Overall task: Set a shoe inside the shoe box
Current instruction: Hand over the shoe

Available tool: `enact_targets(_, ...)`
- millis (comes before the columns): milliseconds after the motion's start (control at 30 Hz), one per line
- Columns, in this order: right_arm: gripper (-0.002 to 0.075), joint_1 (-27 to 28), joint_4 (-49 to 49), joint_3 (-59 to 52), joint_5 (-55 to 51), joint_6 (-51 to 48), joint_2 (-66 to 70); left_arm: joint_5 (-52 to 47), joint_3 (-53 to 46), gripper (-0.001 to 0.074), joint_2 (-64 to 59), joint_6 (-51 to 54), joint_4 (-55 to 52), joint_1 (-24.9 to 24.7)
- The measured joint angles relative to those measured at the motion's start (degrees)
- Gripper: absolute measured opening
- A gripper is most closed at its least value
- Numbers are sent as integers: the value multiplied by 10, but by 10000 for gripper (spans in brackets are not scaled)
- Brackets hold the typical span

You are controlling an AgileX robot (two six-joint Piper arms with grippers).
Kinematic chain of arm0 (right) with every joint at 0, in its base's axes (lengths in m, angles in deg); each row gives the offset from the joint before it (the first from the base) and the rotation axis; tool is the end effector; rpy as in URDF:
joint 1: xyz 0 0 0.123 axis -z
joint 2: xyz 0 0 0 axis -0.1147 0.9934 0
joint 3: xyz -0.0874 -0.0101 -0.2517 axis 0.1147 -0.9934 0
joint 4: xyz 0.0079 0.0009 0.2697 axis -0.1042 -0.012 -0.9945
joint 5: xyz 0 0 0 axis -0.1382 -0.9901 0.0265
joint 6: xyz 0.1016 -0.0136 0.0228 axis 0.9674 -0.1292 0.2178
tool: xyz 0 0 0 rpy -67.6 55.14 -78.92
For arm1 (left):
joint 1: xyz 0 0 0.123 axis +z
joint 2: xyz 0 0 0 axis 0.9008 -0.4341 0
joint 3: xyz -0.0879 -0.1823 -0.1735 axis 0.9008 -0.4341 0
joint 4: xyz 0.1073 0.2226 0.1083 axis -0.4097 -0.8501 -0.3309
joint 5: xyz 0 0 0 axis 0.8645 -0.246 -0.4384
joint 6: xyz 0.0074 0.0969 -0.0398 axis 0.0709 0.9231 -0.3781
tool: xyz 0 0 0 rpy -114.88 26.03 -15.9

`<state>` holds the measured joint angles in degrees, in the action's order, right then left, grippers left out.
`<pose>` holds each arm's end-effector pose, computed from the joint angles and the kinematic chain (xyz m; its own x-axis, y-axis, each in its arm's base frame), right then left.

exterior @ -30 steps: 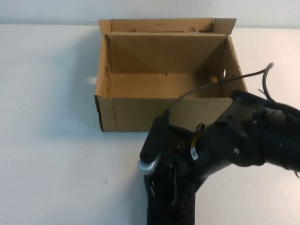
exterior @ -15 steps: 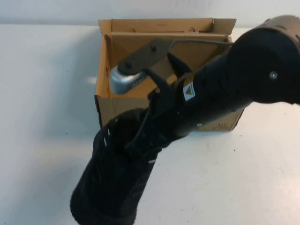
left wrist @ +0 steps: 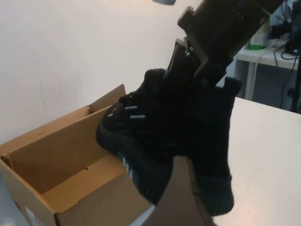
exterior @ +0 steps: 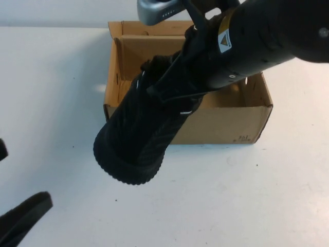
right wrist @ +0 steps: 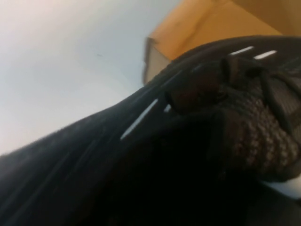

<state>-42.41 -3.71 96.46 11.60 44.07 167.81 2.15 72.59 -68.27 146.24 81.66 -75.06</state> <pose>0.2503 0.2616 0.3906 -0.5609 -0.4531 -0.6929 -0.6044 0.7961 -0.0313 0.0755 -0.0749 0.3639 0.0393 0.1634 -0.9858 0.7133 0.6863 0.1422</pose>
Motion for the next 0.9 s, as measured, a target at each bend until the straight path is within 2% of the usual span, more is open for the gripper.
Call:
enact_targets(167,39,0,11,18,-28,14,29,1,0,501,-71,74,54,0)
enact_targets(500,39,0,-2,45,-22,14,83,8,0,503,-185,139,57,0)
enact_targets(700,39,0,8,83,-42,14,108,-14,44,503,-223,134,-4,-7)
enact_targets(900,38,2,20,118,-53,15,129,-16,130,503,-263,74,-85,-46)
